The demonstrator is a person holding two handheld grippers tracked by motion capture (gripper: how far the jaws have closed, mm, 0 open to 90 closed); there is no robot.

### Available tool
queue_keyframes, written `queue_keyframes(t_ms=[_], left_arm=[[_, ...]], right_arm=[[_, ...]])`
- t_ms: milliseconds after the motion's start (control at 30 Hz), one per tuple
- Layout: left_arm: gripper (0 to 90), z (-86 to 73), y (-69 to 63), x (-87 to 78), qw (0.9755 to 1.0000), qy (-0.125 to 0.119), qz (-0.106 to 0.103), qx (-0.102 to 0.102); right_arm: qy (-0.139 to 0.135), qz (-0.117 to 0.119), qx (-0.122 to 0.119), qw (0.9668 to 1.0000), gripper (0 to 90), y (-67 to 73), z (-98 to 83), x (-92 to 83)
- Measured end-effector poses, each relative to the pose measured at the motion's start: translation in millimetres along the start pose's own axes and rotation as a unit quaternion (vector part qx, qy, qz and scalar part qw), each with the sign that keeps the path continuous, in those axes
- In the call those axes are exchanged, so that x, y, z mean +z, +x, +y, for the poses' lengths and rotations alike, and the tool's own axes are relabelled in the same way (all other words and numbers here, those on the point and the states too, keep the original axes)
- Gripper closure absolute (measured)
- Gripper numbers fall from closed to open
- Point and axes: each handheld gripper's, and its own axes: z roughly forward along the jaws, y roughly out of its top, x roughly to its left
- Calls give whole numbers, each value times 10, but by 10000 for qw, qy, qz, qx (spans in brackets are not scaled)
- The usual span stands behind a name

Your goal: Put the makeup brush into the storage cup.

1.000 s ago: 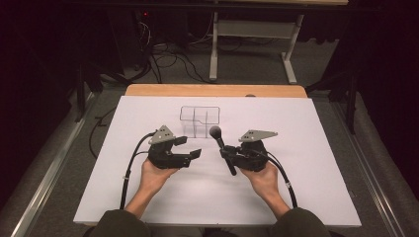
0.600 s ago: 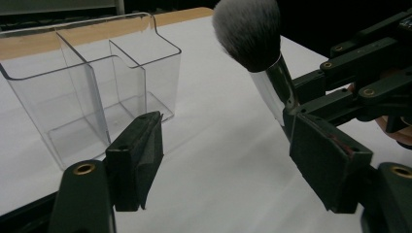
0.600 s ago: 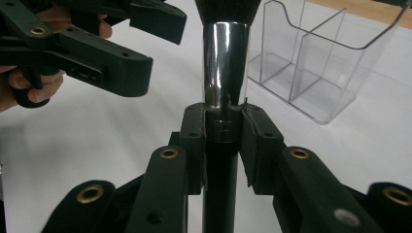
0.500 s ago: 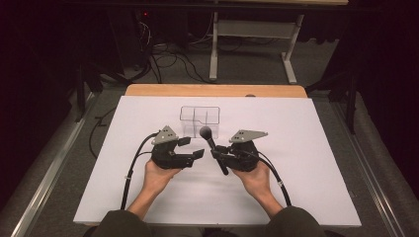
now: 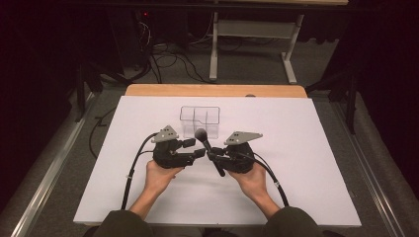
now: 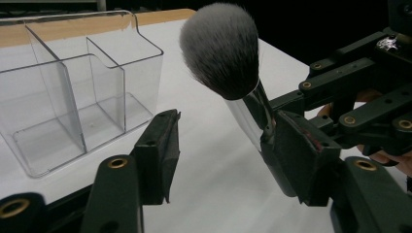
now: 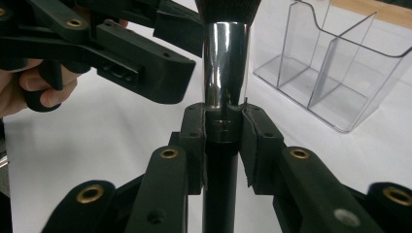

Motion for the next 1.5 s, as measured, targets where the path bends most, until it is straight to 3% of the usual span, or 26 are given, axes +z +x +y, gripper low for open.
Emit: queue_keyframes(t_ms=[600, 1500], left_arm=[[544, 7, 36, 9, 9985, -73, -449, -295], [683, 0, 38, 0, 9973, -207, -596, -383]], right_arm=[[-17, 59, -151, 9999, 752, 92, 28, 79], [-33, 92, -202, 9997, 751, 119, 25, 94]])
